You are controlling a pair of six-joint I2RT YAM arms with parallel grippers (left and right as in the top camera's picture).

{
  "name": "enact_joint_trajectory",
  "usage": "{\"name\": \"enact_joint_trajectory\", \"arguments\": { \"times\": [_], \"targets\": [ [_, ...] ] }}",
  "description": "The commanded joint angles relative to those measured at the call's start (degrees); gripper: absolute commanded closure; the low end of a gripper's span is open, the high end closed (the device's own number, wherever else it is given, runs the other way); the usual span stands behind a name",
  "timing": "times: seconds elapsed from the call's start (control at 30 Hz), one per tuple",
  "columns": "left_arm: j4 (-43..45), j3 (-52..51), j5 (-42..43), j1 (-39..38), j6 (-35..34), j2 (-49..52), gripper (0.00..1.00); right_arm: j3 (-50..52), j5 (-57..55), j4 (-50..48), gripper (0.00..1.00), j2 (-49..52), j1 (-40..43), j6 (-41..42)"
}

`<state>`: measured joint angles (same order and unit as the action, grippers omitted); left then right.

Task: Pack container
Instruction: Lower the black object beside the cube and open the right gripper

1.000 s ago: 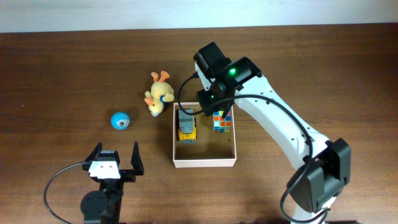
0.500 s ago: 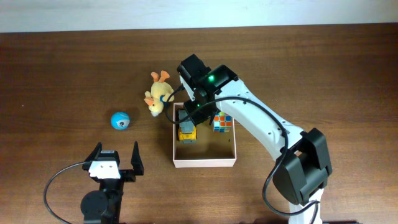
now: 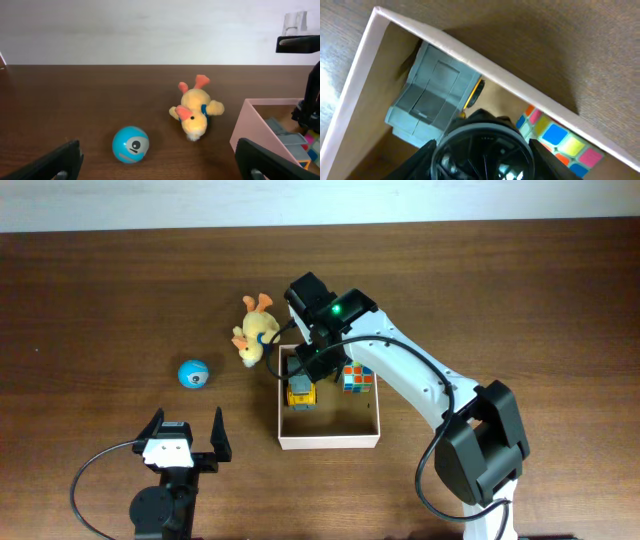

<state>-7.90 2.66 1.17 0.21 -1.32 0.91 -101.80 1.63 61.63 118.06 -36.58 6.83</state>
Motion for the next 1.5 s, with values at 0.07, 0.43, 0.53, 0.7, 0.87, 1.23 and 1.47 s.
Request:
{"name": "enact_joint_trajectory", "arguments": {
  "times": [0.07, 0.43, 0.53, 0.7, 0.87, 1.23, 1.47],
  "targets": [
    [0.17, -0.59, 0.81, 0.39, -0.35, -0.24, 0.01, 0.39, -2.95, -0.42, 0.48, 0.39, 0.20, -0.42],
    [0.17, -0.59, 0.81, 0.39, -0.35, -0.24, 0.01, 0.39, -2.99, -0.57, 0.48, 0.42, 1.99, -0.42],
    [0.17, -0.59, 0.79, 0.39, -0.35, -0.24, 0.01, 0.39, -2.99, -0.57, 0.48, 0.42, 2.21, -0.42],
    [0.17, -0.59, 0.81, 0.39, -0.35, -0.24, 0.01, 0.39, -2.99, -0.59, 0.47, 0.42, 2.21, -0.42],
    [0.17, -0.59, 0.81, 0.39, -0.35, -0.24, 0.01, 0.39, -2.97, -0.63, 0.47, 0.42, 2.21, -0.42],
    [0.17, -0.59, 0.81, 0.39, -0.35, -0.24, 0.01, 0.39, -2.95, -1.01, 0.47, 1.33, 2.21, -0.42],
    [0.17, -0.59, 0.81, 0.39, -0.35, -0.24, 0.01, -0.98, -2.95, 1.16, 0.47, 1.14, 2.21, -0.42]
  ]
}}
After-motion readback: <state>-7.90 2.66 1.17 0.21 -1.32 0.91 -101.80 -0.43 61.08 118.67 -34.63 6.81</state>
